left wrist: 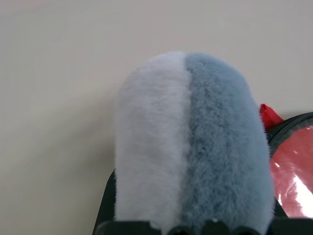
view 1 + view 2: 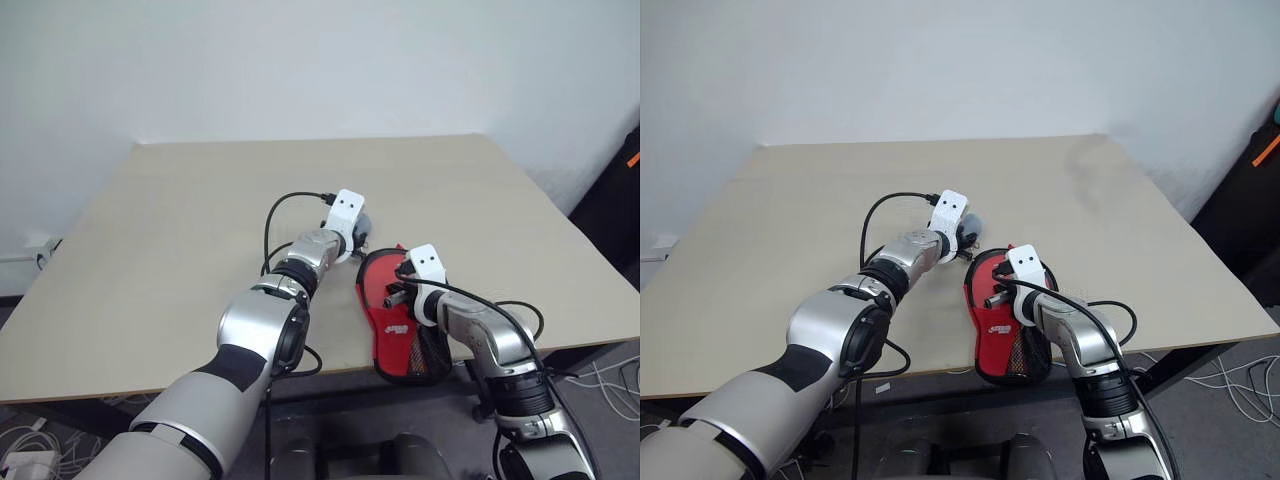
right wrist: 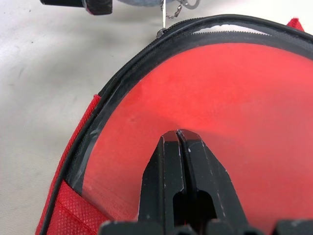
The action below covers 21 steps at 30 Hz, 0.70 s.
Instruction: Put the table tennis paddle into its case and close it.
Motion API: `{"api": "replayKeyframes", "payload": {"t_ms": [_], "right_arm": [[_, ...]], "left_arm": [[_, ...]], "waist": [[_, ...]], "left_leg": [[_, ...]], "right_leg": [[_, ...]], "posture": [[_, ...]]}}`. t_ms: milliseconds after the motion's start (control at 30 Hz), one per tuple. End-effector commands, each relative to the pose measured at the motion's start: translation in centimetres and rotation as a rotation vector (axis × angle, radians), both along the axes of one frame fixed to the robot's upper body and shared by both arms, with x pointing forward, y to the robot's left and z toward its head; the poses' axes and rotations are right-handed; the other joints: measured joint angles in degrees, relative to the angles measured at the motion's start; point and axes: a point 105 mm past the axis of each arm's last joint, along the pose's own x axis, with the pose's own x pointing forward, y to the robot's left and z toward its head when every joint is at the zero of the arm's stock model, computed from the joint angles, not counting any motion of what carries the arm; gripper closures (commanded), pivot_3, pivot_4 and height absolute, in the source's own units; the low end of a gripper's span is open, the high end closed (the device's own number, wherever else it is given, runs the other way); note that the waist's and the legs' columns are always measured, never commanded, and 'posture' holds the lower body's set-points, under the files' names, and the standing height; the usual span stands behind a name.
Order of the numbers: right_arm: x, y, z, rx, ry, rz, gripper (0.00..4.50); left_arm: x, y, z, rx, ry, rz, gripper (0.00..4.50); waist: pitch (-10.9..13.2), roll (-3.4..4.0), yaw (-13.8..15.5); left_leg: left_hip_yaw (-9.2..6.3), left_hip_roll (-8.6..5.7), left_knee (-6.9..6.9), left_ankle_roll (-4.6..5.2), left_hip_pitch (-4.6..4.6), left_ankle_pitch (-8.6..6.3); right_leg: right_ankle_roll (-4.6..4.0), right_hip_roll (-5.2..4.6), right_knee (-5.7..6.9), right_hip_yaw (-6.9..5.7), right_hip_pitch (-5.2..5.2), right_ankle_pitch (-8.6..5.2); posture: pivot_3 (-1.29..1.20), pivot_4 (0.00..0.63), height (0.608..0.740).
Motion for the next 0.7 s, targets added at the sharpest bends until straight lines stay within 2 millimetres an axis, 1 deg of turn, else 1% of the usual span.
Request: {"api": "replayKeyframes", "payload": {"t_ms": [33,167,233,500,600,700], "right_arm": [[-1.6,-0.1,-3.4,-0.041,0.153,0.018,4.5],[-1.4,0.0,-3.2,-0.038,0.138,0.03,4.5],[-1.4,0.1,-3.1,-0.037,0.135,0.038,4.5],[-1.2,0.3,-2.9,-0.027,0.125,0.043,4.5],[-0.5,-0.2,-2.8,-0.005,0.137,-0.019,4.5],[0.4,-0.5,-1.5,0.025,0.072,-0.035,4.5]], "left_arm": [[1.3,-1.9,6.9,-0.156,-0.184,-0.088,3.1],[0.5,-2.8,7.0,-0.16,-0.196,-0.215,3.1],[0.4,-2.7,6.6,-0.141,-0.194,-0.224,3.1],[1.1,-1.0,5.0,0.055,-0.241,-0.135,3.1],[1.2,-0.4,4.5,0.062,-0.229,-0.12,3.1],[1.1,0.2,3.9,0.055,-0.211,-0.124,3.1]], "waist": [[0.0,0.0,0.0],[0.0,0.0,0.0],[0.0,0.0,0.0],[0.0,0.0,0.0],[0.0,0.0,0.0],[0.0,0.0,0.0]], "left_leg": [[0.0,0.0,0.0,0.0,0.0,0.0],[0.0,0.0,0.01,0.0,-0.01,0.0],[0.0,0.0,0.02,-0.01,-0.01,0.0],[-0.02,-0.02,0.02,0.02,-0.03,0.0],[-0.01,-0.01,0.02,0.02,-0.02,0.0],[-0.01,0.01,0.03,0.02,-0.01,0.0]], "right_leg": [[0.0,0.0,0.0,0.0,0.0,0.0],[0.0,-0.01,0.0,-0.01,0.0,0.0],[0.0,-0.01,0.0,-0.01,0.0,0.0],[0.0,-0.01,0.0,-0.02,0.0,0.0],[0.0,0.02,0.0,-0.02,0.0,0.0],[-0.01,0.03,0.02,-0.03,0.0,0.01]], "posture": [[0.0,0.0,0.724],[0.0,0.0,0.724],[0.0,0.0,0.724],[0.0,0.0,0.724],[0.0,0.0,0.724],[0.0,0.0,0.724]]}}
